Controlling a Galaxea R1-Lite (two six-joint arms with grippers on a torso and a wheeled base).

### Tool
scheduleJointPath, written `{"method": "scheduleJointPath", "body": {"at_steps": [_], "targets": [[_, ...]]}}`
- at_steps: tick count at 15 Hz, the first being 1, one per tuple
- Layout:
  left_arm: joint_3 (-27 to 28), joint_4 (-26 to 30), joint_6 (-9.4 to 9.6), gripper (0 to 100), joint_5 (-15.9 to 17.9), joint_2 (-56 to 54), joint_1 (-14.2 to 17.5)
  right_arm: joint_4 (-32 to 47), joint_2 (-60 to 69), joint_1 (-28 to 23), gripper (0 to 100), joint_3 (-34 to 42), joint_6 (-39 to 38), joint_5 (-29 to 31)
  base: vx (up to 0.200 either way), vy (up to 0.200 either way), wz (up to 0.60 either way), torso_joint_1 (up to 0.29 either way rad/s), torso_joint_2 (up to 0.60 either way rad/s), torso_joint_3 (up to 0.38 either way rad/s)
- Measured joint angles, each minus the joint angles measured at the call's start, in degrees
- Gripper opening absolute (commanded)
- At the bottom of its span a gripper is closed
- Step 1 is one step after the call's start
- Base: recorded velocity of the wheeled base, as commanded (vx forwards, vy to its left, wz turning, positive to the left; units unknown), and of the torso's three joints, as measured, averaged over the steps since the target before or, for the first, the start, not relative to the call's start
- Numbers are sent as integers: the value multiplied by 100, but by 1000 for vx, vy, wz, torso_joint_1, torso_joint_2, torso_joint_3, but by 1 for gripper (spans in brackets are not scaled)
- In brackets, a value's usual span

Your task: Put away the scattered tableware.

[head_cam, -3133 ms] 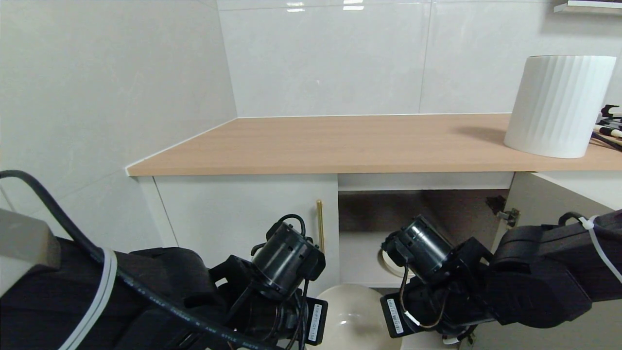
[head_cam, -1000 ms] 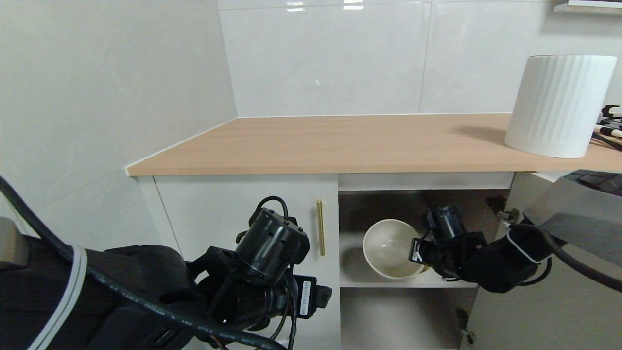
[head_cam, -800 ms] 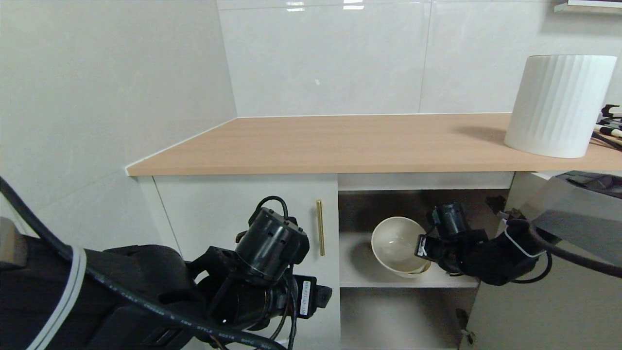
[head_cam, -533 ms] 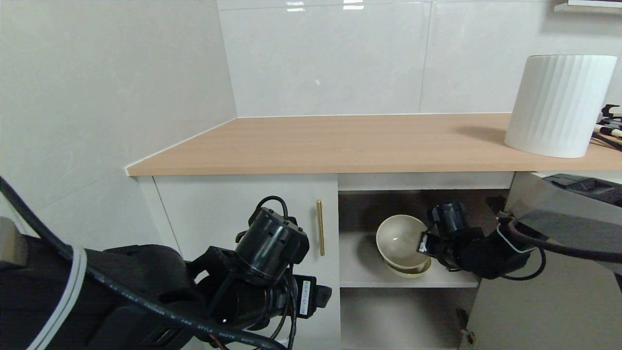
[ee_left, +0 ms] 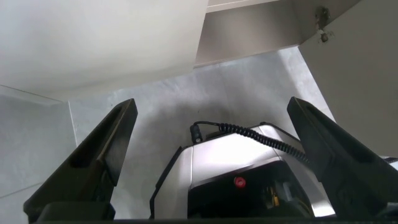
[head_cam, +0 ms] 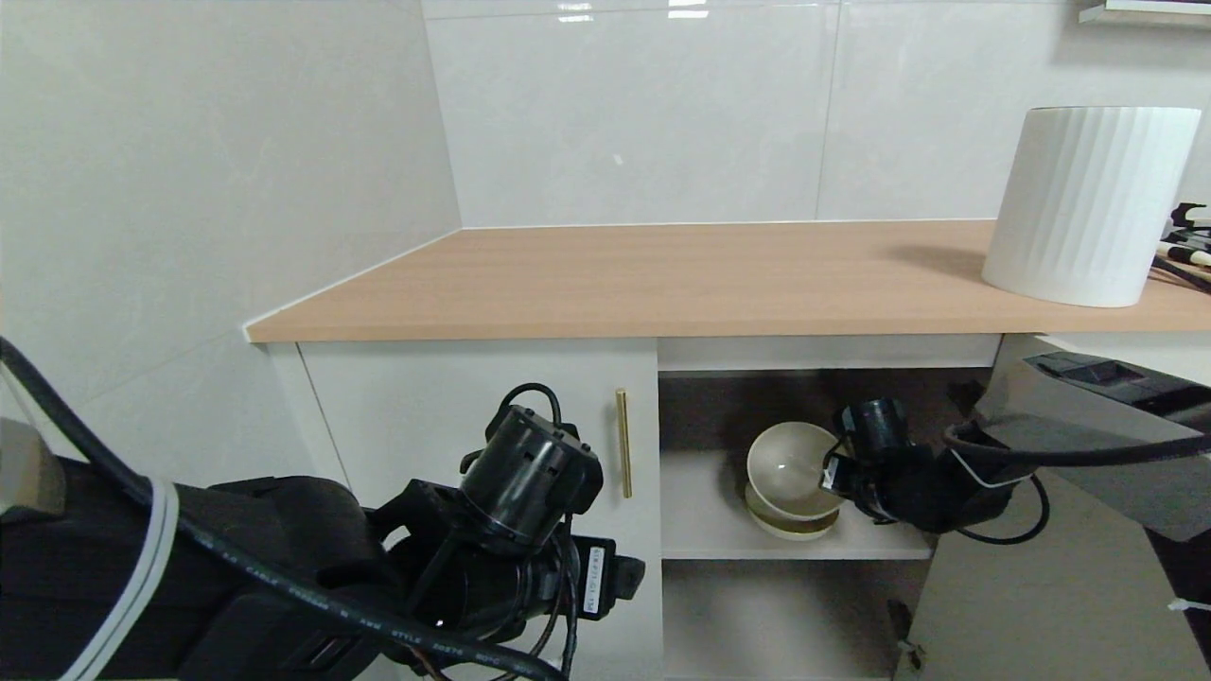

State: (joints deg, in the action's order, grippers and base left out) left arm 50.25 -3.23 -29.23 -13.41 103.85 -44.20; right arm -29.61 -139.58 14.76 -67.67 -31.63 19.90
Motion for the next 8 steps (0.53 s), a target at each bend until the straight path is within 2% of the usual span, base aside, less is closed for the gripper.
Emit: {"method": "scheduleJointPath", "body": {"at_steps": [8], "targets": [[0,0,9,100,-2,0,11,9,-116,-7,0,-66,0,-2,0,0,0,0,0,0]]}}
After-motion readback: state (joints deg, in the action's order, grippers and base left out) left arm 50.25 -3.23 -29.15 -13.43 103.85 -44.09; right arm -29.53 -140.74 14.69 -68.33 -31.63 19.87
